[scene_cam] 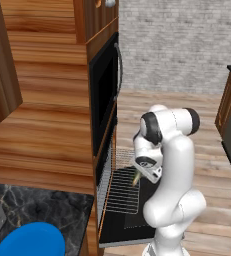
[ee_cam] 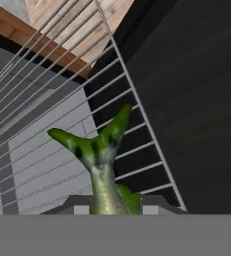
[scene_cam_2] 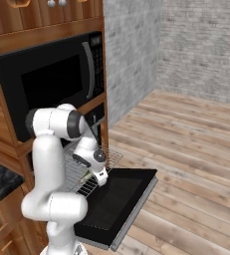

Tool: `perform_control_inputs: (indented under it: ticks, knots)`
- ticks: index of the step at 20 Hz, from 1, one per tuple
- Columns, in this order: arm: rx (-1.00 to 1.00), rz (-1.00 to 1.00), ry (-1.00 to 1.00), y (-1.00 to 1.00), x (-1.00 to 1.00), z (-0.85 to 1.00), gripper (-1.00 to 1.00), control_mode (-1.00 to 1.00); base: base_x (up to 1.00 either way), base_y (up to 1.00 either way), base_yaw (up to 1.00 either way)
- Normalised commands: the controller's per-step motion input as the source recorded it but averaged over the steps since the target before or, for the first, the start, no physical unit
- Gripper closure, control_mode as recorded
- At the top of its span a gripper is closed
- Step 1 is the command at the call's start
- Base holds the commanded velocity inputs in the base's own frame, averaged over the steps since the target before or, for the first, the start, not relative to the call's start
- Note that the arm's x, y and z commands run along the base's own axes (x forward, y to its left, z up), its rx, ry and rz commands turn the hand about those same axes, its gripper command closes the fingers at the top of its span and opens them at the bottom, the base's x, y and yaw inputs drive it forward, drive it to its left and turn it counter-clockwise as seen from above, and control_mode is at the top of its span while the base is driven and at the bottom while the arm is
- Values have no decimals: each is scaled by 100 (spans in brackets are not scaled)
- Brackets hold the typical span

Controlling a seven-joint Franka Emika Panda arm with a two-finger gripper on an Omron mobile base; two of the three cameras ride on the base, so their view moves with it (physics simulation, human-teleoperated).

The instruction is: Place the fish on the rack of the oven, and slide the rack back inside. Close the oven door.

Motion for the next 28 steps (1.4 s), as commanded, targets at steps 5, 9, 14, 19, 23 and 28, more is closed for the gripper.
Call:
perform_control_inputs:
  ticks: [5, 9, 14, 19, 23, 28]
  knots:
    - [0, 6, 0, 5, 63, -41, 100, -100, 0, 0, 0]
    - [0, 5, 0, 16, 83, -31, 100, -100, 0, 0, 0]
    - [0, 5, 0, 15, 75, -44, 100, -100, 0, 0, 0]
    - [0, 6, 0, 1, 64, -55, 100, -100, 0, 0, 0]
    - [0, 5, 0, -3, 40, -32, -100, -100, 0, 0, 0]
    - [2, 1, -12, -91, -42, 46, -100, -100, 0, 0, 0]
